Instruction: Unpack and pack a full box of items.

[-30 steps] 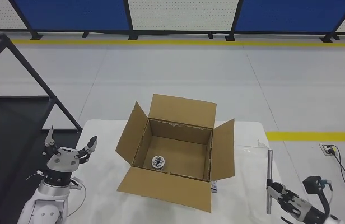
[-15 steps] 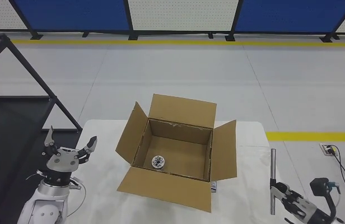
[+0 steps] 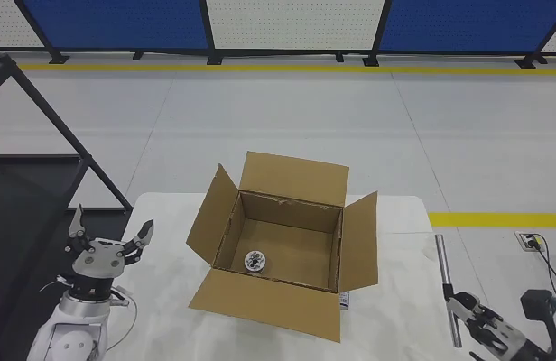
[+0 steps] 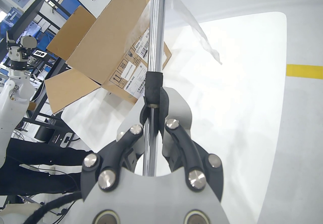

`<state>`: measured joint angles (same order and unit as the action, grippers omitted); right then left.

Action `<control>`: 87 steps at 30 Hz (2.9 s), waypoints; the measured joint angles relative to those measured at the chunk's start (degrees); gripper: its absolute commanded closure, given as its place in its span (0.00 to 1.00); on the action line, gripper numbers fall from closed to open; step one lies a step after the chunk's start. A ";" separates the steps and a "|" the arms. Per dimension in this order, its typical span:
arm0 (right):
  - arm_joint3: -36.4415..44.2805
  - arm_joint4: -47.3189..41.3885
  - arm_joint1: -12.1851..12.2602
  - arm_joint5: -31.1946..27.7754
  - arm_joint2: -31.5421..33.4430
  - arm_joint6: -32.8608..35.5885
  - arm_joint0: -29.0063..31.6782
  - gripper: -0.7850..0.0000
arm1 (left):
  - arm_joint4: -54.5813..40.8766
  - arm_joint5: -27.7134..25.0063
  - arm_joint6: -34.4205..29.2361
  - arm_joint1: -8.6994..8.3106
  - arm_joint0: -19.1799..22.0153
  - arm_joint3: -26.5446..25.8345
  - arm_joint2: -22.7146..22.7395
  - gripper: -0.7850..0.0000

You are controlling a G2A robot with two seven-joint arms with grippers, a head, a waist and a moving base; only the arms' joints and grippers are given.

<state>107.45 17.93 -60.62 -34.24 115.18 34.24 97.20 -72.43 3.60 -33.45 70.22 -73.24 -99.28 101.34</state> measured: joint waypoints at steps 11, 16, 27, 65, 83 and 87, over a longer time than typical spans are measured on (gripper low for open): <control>0.38 1.31 0.97 0.60 -2.89 7.06 -2.26 1.00 | -0.50 -0.23 -0.16 -0.02 -0.11 0.24 0.43 0.00; -1.48 3.04 1.44 2.02 -5.60 9.82 -5.25 1.00 | -0.85 -0.11 -0.03 -0.06 -0.10 0.52 0.80 0.00; -5.90 -7.30 0.95 5.84 -3.86 0.18 -3.60 1.00 | -0.57 0.26 0.11 -0.09 0.32 0.64 0.38 0.00; -13.65 12.17 4.09 5.00 -17.47 16.88 -15.17 0.92 | -1.02 -0.77 0.40 -0.07 -0.10 0.63 0.82 0.00; 1.12 43.68 4.18 12.70 -28.08 9.14 -10.62 0.00 | -2.88 -0.76 -0.09 0.02 0.13 2.44 1.03 0.00; 2.09 45.58 4.10 14.84 -28.41 8.50 -10.06 0.00 | -3.36 -0.70 -0.43 0.01 0.19 2.85 1.32 0.00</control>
<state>109.55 63.52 -56.51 -19.41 86.76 42.73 87.14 -75.79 2.91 -33.88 70.23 -73.04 -96.43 102.66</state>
